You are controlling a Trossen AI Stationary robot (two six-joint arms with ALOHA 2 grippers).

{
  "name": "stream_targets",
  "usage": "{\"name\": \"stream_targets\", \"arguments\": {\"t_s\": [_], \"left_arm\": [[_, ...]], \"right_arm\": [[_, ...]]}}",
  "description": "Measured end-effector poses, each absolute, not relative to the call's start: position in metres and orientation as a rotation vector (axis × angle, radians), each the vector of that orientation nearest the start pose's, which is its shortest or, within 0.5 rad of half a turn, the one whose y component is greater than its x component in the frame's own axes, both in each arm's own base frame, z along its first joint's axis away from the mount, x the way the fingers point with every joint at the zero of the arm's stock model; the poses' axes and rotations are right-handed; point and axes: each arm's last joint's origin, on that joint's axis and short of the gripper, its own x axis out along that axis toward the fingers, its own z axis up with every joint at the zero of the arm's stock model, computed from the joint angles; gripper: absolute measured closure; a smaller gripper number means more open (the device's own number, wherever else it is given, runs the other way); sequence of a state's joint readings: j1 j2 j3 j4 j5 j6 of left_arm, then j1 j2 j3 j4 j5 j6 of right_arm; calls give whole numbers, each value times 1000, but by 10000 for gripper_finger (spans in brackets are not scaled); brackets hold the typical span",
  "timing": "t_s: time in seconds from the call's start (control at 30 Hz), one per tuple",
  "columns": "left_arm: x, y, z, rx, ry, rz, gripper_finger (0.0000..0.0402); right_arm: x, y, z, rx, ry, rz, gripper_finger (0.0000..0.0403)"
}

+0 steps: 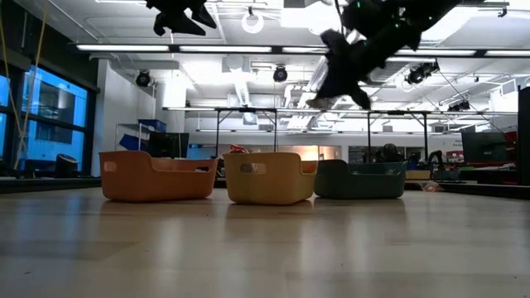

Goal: Sort candy
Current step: Put the yellow candy into the orange bin

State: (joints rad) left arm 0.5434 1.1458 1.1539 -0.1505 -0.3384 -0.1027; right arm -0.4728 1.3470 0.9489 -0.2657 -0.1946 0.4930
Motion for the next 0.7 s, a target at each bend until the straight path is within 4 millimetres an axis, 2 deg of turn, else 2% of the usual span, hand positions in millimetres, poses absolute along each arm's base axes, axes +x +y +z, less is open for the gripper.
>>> {"name": "stream_targets", "arguments": {"t_s": [0.17, 0.37, 0.53, 0.7], "left_arm": [[207, 143, 394, -163, 48, 910, 216], [205, 145, 396, -221, 0, 921, 216], [205, 145, 396, -230, -4, 921, 216], [205, 145, 396, -232, -4, 921, 216]], "right_arm": [[304, -101, 254, 650, 413, -234, 403], [353, -98, 215, 741, 267, -70, 403], [391, -92, 193, 774, 319, 30, 403], [429, -86, 185, 778, 391, 61, 402]]}}
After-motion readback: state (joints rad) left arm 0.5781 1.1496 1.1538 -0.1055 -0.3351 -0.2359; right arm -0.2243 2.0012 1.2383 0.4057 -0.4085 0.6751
